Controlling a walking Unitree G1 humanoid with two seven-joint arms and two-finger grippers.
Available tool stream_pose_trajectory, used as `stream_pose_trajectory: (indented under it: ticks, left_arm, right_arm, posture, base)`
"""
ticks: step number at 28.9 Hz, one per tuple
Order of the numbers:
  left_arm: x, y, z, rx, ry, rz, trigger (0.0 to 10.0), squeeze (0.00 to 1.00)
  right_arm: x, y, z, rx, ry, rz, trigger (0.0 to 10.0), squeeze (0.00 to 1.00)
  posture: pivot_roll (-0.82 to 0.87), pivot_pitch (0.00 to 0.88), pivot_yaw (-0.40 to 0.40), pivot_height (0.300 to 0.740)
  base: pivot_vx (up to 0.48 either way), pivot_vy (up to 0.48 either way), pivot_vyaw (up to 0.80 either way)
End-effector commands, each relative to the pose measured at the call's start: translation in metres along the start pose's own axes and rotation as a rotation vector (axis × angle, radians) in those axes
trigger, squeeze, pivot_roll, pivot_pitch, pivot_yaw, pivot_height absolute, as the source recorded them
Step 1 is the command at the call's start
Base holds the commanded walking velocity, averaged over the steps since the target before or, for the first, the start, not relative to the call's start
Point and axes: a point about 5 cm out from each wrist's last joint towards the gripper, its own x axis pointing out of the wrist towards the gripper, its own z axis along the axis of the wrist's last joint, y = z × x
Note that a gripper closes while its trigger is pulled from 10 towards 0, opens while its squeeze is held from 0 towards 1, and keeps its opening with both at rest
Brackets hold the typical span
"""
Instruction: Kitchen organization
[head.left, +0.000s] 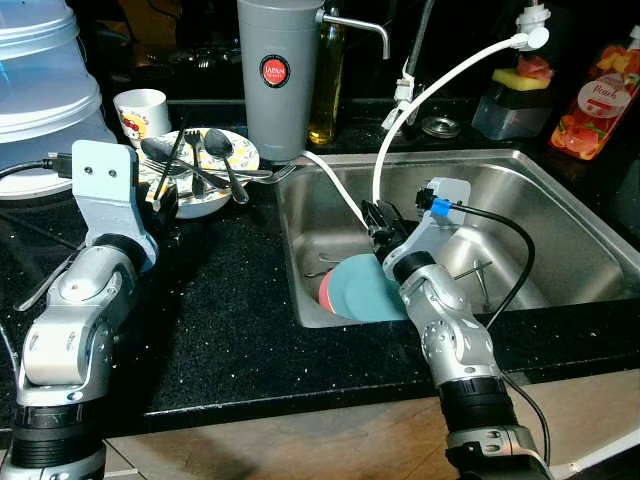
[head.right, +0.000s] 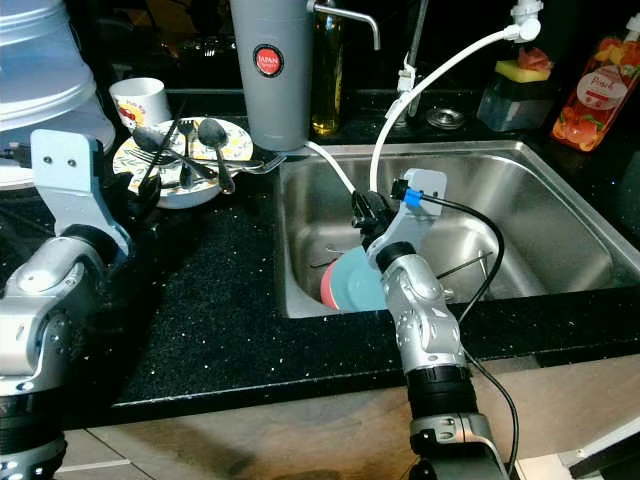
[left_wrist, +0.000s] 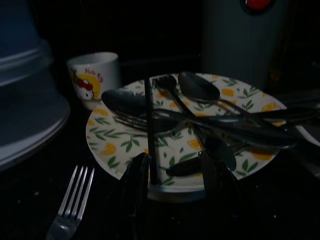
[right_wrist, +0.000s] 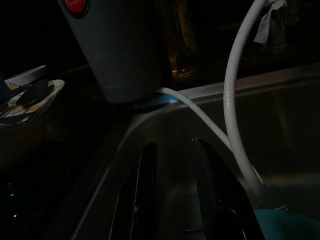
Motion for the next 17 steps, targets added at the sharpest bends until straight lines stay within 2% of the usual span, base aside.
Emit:
stream_pose_trajectory:
  ticks: [1, 10, 12, 17]
  left_arm:
    - [0.0014, 0.0009, -0.0015, 0.004, 0.019, -0.001, 10.0, 0.0]
    - [-0.0014, -0.0045, -0.0079, -0.027, 0.038, 0.006, 10.0, 0.0]
    - [-0.0021, -0.0056, -0.0091, -0.031, 0.045, 0.004, 10.0, 0.0]
    - [-0.0024, -0.0049, -0.0087, -0.016, 0.046, 0.004, 10.0, 0.0]
  right_arm:
    - [-0.0007, 0.0013, 0.0014, -0.013, -0.001, -0.001, 10.0, 0.0]
    - [-0.0001, 0.008, 0.0019, -0.06, 0.013, 0.04, 10.0, 0.0]
    - [-0.0001, 0.0074, 0.0036, -0.02, -0.003, 0.032, 10.0, 0.0]
    - [0.0002, 0.0071, 0.0035, -0.032, 0.006, 0.038, 10.0, 0.0]
  posture:
    - [0.05, 0.096, 0.011, 0.74]
    - [0.04, 0.095, 0.008, 0.74]
    - [0.03, 0.099, -0.003, 0.74]
    - [0.03, 0.107, -0.006, 0.74]
  base:
    - [0.0, 0.0, 0.54]
    - [0.0, 0.0, 0.77]
    - [0.0, 0.0, 0.0]
    - [0.0, 0.0, 0.0]
